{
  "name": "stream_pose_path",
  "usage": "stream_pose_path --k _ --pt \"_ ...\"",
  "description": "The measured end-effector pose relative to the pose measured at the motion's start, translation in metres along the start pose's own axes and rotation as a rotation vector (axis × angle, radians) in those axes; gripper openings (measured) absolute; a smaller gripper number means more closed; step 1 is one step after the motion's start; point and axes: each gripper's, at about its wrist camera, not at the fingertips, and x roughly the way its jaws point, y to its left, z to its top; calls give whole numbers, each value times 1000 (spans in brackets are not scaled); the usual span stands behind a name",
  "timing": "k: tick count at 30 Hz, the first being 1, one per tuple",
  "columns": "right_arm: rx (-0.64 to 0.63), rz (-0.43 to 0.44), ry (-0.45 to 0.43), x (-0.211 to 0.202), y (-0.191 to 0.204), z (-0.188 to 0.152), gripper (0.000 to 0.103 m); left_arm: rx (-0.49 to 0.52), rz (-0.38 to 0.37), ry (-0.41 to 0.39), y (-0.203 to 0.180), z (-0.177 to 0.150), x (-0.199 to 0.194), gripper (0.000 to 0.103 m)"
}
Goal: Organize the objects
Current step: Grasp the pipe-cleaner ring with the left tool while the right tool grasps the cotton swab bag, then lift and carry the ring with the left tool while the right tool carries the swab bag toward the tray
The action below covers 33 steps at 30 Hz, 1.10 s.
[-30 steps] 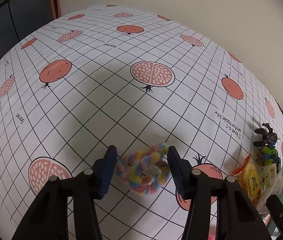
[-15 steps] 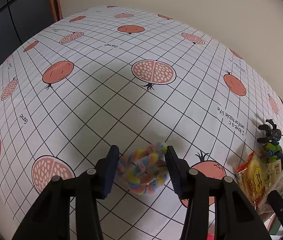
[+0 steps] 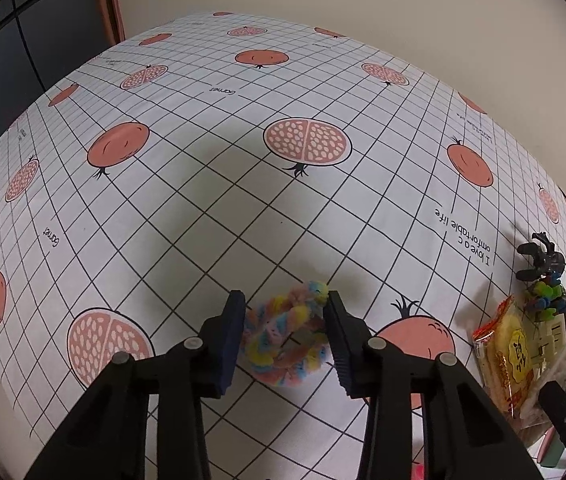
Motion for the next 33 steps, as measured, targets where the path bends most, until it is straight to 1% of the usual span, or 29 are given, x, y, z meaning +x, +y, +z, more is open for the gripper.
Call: stream_pose_path --k 8,16,24,27,33 --pt "7 23 -12 -8 -3 2 70 -10 -3 -3 2 0 -5 39" --pt "6 51 -47 -23 -7 5 70 -21 -1 -23 0 2 -15 38" --pt "1 67 -94 -40 -9 8 70 -35 -2 -50 -2 4 -29 38" --pt "1 70 -110 -49 -13 9 70 -42 -14 -62 -5 5 -36 38" --pt "2 53 -128 -60 -23 10 70 -34 -34 -108 -17 7 -56 38"
